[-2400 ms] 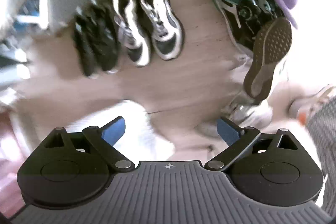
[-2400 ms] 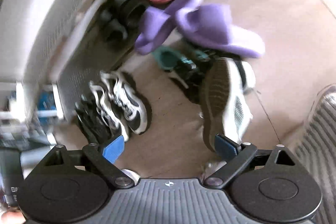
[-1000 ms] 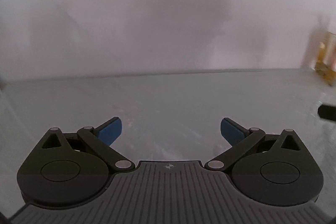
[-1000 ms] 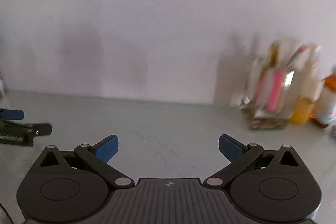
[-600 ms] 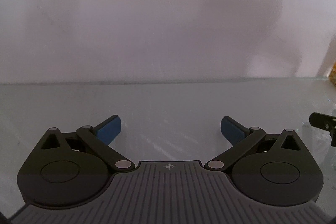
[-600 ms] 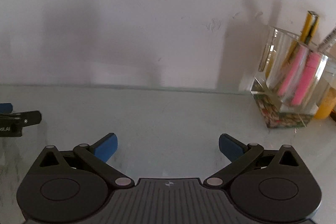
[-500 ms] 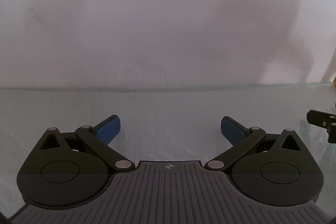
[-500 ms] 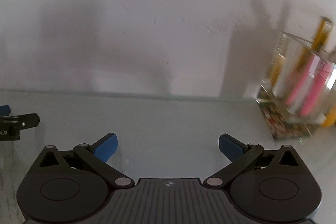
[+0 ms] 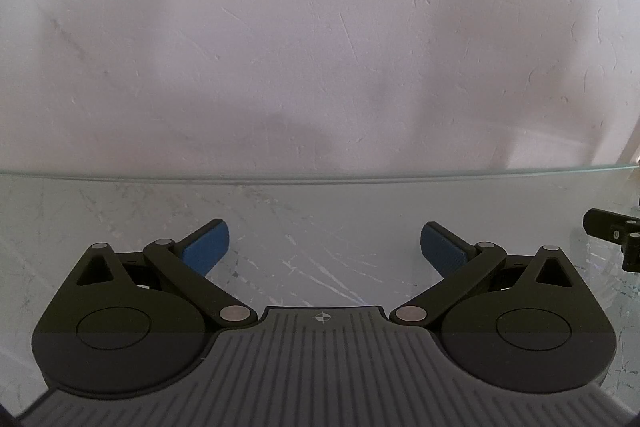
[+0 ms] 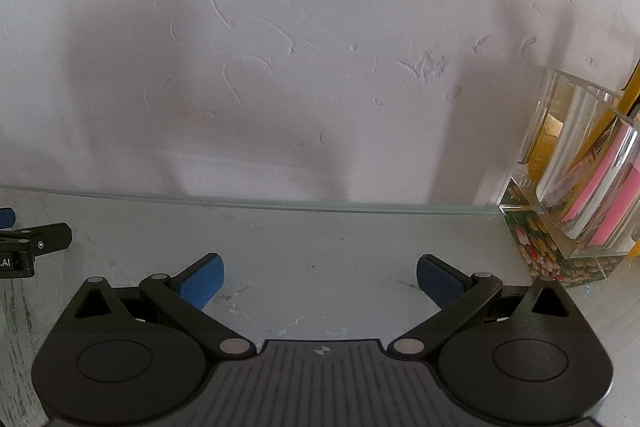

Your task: Organize scattered shoes

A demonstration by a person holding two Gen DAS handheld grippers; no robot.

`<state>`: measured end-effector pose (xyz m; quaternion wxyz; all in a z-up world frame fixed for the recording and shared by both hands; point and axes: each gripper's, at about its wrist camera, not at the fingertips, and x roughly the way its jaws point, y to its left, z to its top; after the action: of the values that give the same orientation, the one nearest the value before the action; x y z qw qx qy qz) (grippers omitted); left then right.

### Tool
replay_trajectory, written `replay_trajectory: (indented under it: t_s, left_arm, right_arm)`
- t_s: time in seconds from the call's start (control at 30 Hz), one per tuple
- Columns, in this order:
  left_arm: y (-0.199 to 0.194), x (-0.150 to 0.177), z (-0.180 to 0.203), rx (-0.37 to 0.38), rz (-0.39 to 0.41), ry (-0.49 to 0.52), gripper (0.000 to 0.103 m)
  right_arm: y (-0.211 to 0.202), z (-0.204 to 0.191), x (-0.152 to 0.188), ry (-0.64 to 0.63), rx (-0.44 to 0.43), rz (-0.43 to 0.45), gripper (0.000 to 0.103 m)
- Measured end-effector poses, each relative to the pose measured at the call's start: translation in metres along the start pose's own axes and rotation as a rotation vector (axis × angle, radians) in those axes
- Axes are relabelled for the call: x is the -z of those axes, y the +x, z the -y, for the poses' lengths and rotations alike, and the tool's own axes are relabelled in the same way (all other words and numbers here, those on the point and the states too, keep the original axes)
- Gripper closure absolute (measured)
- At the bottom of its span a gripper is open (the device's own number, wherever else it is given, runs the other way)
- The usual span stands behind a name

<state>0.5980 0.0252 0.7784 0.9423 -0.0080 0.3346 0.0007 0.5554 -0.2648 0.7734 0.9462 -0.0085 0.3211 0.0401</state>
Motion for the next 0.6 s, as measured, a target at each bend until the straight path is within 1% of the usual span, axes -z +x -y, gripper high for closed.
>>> replay_trajectory:
  t_s: [0.6]
  left_arm:
    - [0.036,-0.015,-0.002,0.000,0.000,0.000,0.000]
  right_arm:
    - [-0.025,0.027,-0.010,0.000,0.000,0.000,0.000]
